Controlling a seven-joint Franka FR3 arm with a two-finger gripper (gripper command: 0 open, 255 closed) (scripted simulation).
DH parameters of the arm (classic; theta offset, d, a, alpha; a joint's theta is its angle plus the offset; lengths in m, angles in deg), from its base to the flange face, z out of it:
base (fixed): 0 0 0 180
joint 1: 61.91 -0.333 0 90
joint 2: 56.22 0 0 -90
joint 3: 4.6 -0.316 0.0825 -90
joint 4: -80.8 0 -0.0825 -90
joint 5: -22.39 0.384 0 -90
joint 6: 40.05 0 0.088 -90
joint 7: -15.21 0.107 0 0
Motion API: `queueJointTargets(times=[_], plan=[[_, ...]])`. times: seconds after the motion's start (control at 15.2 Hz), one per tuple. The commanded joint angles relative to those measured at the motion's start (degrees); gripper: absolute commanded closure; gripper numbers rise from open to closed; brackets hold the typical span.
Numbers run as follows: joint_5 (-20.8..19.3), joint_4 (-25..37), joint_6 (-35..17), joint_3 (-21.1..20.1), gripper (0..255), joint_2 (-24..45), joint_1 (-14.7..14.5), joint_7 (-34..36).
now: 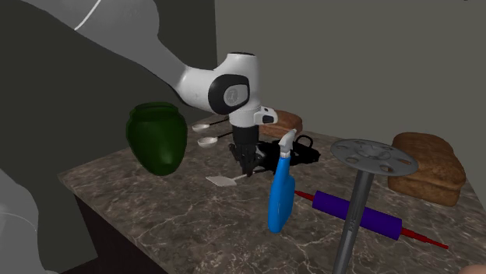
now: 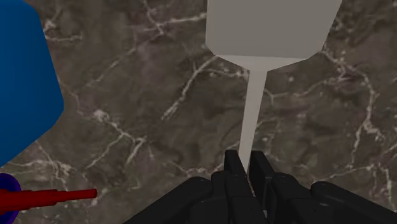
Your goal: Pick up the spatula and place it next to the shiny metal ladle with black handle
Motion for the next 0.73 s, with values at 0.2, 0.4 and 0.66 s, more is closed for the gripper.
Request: queueJointTargets(times=[0.2, 0.4, 0.66], plan=[[0.2, 1.9, 4.1, 0.1, 255, -2.1, 0.0, -0.1], [0.3, 3.3, 6.4, 0.1, 255, -3.2, 0.0, -0.2], [0.4, 5.2, 9.6, 0.1, 255, -4.3, 0.0, -0.3]])
